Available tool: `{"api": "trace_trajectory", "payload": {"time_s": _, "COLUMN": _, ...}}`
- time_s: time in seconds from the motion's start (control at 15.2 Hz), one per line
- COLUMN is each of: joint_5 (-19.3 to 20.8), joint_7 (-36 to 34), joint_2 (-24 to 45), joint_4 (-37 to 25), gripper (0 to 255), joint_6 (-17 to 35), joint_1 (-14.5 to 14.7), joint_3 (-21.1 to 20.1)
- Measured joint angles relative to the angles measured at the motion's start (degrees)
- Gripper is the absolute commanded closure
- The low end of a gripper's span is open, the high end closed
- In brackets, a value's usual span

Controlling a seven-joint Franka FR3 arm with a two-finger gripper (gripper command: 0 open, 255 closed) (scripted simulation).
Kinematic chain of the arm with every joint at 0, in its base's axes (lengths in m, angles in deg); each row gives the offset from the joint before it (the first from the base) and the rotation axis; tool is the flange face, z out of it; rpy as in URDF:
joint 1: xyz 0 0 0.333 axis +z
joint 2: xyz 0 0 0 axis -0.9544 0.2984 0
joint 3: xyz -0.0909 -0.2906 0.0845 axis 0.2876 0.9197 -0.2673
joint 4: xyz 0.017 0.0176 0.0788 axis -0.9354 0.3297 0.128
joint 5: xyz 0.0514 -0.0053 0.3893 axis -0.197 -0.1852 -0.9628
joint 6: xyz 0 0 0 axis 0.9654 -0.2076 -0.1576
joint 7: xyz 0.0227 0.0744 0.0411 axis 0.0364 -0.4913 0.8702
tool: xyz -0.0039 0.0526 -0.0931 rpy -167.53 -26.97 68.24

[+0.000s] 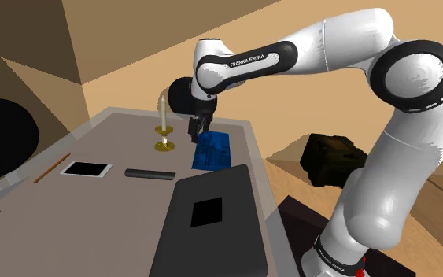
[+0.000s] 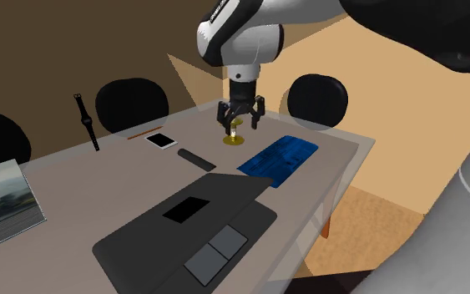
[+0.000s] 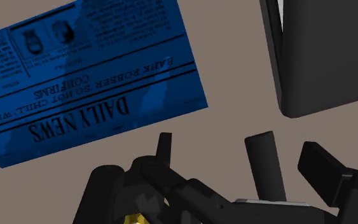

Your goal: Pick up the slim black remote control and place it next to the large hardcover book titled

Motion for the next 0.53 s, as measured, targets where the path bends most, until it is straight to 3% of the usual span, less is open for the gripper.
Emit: {"api": "trace_trajectory", "payload": {"time_s": 0.53, "joint_5": -1.7, "joint_7": 5.1, "joint_2": 14.5, "joint_4": -10.6, "gripper": 0, "joint_6": 2.0, "joint_1": 2.1, "joint_3": -2.5}}
